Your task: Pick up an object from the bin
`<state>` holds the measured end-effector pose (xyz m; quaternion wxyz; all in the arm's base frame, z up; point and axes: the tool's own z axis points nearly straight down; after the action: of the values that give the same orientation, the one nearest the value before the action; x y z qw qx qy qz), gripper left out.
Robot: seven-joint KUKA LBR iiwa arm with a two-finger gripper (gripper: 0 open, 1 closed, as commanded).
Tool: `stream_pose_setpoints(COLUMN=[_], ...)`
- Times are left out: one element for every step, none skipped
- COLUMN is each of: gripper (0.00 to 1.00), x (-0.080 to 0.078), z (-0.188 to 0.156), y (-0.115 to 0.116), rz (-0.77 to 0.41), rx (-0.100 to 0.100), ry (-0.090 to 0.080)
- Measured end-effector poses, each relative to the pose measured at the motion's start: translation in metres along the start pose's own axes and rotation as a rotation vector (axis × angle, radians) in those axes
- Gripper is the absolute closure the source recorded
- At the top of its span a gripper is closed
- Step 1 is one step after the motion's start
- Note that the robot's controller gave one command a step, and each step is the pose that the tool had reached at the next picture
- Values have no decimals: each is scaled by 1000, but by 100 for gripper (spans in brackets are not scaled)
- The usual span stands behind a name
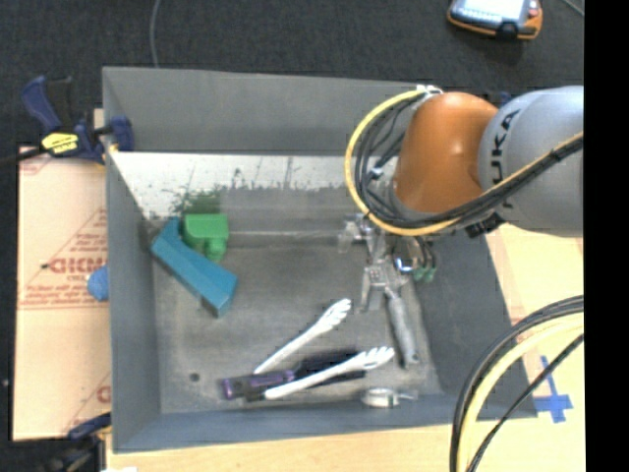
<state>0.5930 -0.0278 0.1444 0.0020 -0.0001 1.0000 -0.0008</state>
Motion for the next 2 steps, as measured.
stream_pose_setpoints(gripper=[0,0], x=[0,31], z=[0,59], y=[0,42], rz=[0,-63], rx=[0,-2], ry=[0,3])
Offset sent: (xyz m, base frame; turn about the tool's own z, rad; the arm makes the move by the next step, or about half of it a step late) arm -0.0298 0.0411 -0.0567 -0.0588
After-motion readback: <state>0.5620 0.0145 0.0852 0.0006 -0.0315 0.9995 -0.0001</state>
